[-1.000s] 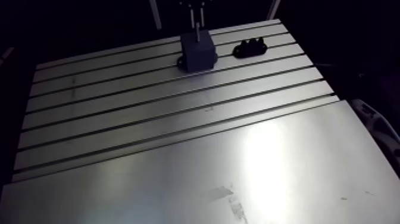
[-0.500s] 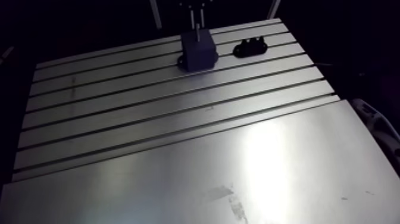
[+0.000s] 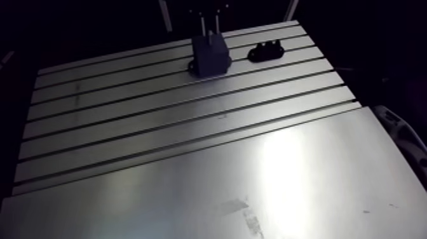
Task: Pick up the M10 bolt and insert it into the hole until fully seated.
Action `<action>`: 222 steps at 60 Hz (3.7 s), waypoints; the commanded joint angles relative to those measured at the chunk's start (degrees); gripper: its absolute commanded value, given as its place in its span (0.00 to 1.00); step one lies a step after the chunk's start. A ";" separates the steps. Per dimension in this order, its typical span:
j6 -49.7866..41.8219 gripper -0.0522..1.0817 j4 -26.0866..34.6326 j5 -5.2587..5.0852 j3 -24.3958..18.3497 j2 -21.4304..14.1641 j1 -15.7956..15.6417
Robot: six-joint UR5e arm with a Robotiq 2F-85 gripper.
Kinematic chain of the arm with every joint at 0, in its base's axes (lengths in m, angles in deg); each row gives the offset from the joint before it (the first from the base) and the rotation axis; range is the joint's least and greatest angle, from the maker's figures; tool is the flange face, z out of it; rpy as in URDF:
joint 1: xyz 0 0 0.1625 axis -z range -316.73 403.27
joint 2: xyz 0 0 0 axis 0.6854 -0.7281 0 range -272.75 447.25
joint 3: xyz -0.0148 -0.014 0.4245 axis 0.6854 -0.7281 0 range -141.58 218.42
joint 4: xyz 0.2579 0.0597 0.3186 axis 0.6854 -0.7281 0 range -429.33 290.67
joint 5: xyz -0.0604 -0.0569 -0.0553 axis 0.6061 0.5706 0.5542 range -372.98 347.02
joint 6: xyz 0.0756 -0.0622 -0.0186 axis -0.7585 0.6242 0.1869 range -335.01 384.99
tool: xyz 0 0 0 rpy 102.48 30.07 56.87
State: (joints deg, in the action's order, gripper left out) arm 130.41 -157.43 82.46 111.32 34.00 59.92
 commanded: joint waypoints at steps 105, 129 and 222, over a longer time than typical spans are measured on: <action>-2.19 0.05 -5.72 -6.89 9.22 -28.25 -0.88; -3.50 0.05 -3.68 -7.51 7.56 -29.66 -2.81; -7.64 0.05 0.87 -4.69 5.71 -29.22 -10.84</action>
State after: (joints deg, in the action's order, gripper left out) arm 122.77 -156.68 77.74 117.00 4.76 49.16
